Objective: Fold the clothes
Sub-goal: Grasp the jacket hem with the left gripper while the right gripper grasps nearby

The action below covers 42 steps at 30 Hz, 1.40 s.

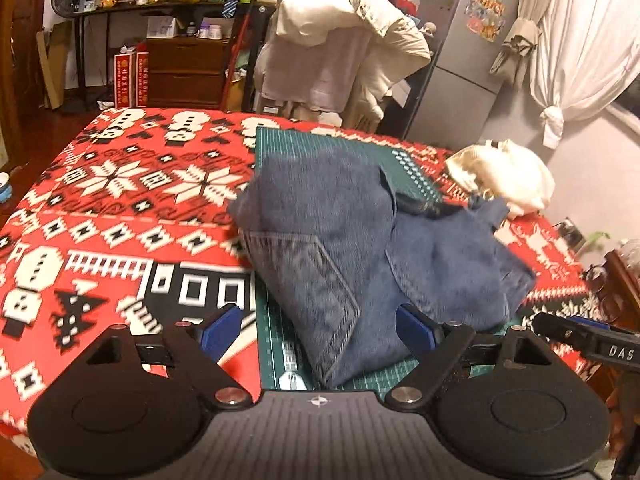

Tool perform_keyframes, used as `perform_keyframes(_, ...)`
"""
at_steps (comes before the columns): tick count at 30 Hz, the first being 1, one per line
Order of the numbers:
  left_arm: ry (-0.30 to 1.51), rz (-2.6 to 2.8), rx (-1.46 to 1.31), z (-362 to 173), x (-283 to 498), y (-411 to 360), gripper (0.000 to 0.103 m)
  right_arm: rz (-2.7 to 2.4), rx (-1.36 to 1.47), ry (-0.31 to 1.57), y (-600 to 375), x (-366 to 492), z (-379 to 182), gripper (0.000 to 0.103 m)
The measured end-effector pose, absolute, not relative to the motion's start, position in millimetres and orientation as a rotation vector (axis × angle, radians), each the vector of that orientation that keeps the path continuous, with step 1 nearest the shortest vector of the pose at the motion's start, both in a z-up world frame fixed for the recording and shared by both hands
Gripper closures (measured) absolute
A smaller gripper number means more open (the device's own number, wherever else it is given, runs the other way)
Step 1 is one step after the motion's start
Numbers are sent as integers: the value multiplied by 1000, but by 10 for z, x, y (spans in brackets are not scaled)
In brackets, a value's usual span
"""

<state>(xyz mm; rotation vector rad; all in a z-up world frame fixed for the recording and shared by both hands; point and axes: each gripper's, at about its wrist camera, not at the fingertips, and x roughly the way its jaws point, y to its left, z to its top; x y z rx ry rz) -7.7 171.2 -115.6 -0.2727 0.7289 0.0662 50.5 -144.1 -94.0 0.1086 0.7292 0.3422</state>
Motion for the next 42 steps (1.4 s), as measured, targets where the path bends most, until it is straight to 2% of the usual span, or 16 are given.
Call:
perform_keyframes(6, 741, 61, -264, -1066, 201, 1910, 18, 339, 132, 713, -1510, 812, -781, 4)
perform_keyframes(11, 763, 25, -254, -1033, 529, 1927, 18, 378, 114, 719, -1303, 1151, -714, 10)
perform_keyframes(20, 841, 0, -234, -1157, 1062, 1904, 17, 400, 134, 826, -897, 1853, -985, 17)
perform_keyframes(22, 852, -8, -247, -1193, 1110, 1933, 17, 409, 142, 850, -847, 1947, -1064, 31)
perform_keyframes(23, 858, -11, -257, -1209, 1122, 1949, 20, 413, 145, 859, -835, 1971, -1093, 37)
perform_keyframes(25, 861, -15, -277, -1215, 1128, 1978, 35, 421, 148, 872, -819, 1984, -1135, 61)
perform_keyframes(26, 859, -14, -282, -1210, 1115, 1991, 48, 423, 143, 871, -816, 1968, -1143, 65)
perform_keyframes(27, 856, -11, -286, -1203, 1096, 2003, 56, 424, 132, 865, -817, 1929, -1138, 72)
perform_keyframes(28, 851, -9, -289, -1196, 1069, 2016, 60, 425, 121, 856, -825, 1878, -1124, 78)
perform_keyframes(30, 840, -5, -296, -1180, 998, 2049, 74, 427, 103, 834, -865, 1744, -1071, 82)
perform_keyframes(33, 829, 1, -316, -1169, 843, 2111, 81, 427, 106, 804, -986, 1512, -972, 84)
perform_keyframes(42, 833, -2, -395, -1282, 279, 2221, 81, 417, 95, 797, -1353, 770, -915, 88)
